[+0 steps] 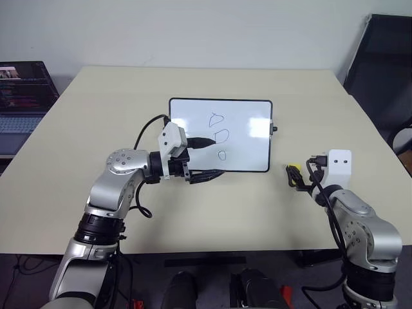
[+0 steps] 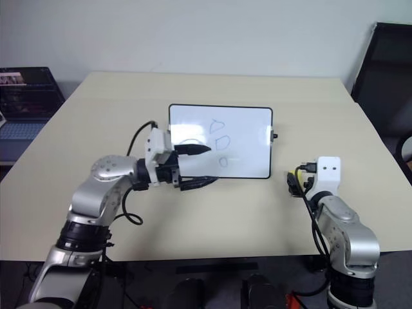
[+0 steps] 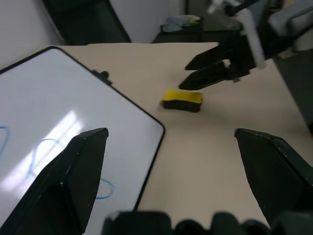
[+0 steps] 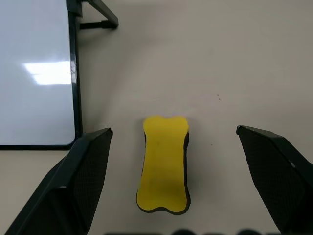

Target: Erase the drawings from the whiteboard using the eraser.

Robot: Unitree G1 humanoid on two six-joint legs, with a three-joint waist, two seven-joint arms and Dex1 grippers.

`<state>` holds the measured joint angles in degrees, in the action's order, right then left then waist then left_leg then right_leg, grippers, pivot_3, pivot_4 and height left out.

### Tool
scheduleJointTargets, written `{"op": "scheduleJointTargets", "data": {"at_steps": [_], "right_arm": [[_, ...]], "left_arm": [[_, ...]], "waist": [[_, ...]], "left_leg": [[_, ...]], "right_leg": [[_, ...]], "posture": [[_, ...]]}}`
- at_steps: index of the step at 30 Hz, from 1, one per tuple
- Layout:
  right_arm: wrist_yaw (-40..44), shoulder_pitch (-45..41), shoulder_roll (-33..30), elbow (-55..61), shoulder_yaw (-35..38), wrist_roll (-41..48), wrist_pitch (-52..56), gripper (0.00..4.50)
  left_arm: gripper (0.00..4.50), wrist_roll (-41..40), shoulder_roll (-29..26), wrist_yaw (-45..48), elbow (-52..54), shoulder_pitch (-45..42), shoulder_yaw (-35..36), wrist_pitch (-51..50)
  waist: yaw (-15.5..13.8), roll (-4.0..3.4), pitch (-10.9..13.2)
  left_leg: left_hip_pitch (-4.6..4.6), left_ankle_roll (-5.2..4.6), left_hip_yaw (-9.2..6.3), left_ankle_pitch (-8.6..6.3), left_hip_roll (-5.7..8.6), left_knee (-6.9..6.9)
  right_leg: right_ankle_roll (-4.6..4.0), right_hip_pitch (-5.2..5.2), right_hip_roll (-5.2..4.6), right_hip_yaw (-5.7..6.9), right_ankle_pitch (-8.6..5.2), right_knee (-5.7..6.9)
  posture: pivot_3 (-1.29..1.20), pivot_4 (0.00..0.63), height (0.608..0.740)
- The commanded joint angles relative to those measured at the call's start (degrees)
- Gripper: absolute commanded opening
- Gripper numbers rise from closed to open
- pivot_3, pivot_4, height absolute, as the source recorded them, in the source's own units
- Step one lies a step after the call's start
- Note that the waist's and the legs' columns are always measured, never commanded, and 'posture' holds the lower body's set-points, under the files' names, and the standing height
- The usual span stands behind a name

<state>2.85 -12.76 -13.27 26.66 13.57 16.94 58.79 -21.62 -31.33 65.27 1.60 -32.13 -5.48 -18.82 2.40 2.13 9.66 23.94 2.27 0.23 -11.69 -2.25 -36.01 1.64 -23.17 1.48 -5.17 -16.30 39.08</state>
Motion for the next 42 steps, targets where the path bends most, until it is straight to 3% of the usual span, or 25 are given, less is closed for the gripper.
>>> {"op": "scheduleJointTargets", "data": {"at_steps": [1, 15, 18, 25, 27, 42], "right_arm": [[0.6, -2.4, 0.0, -2.1, -0.8, -0.3, -2.5, 4.46], [1.0, -5.7, -0.9, -12.3, -3.2, -3.5, -7.2, 4.46], [0.7, -6.0, -0.9, -12.9, -3.0, -3.7, -7.4, 3.82], [1.0, -5.8, -0.6, -12.2, -2.6, -3.2, -6.9, 1.31], [1.0, -5.8, -0.5, -12.2, -2.5, -3.2, -6.8, 0.94], [11.9, -0.3, -6.5, 3.4, -10.0, -1.4, -12.9, 0.93]], "left_arm": [[4.50, -0.9, -0.1, 1.3, 0.2, -3.0, -0.3, -0.6], [4.50, -0.3, 0.4, 0.4, -2.1, -5.2, 0.3, 0.1], [4.50, -0.3, 0.2, 0.1, -2.0, -5.0, 0.3, 0.2], [4.50, -0.2, -0.2, -1.4, -1.4, -3.8, 0.7, -0.5], [4.50, -0.2, -0.2, -1.6, -1.4, -3.7, 0.6, -0.5], [4.50, 0.9, -1.7, -19.0, 11.7, 7.7, 5.2, -11.4]], "waist": [[0.0, -0.01, 0.0], [0.5, -0.02, 0.0], [0.6, -0.02, 0.0], [0.6, -0.02, 0.0], [0.6, -0.02, 0.0], [0.7, -0.03, 0.0]], "left_leg": [[0.00, 0.00, 0.00, 0.00, 0.00, 0.00], [0.02, 0.00, 0.00, 0.00, -0.05, 0.00], [0.02, 0.00, 0.00, 0.00, -0.12, 0.00], [0.02, 0.00, 0.00, 0.00, -0.14, 0.00], [0.02, 0.00, 0.00, 0.00, -0.18, 0.00], [0.03, -0.01, -0.03, 0.00, -0.29, -0.02]], "right_leg": [[0.00, 0.00, 0.01, 0.00, 0.00, 0.00], [0.00, -0.02, 0.02, -0.02, 0.00, 0.00], [0.00, -0.02, 0.01, -0.02, 0.00, 0.00], [0.01, -0.02, 0.01, -0.03, 0.00, 0.00], [0.01, -0.02, 0.01, -0.03, 0.00, 0.00], [0.02, -0.03, 0.01, -0.10, 0.00, 0.02]], "posture": [[0.00, 0.150, 0.740], [0.00, 0.150, 0.740], [0.00, 0.150, 0.740], [0.00, 0.150, 0.740], [0.00, 0.150, 0.740], [0.00, 0.150, 0.740]]}}
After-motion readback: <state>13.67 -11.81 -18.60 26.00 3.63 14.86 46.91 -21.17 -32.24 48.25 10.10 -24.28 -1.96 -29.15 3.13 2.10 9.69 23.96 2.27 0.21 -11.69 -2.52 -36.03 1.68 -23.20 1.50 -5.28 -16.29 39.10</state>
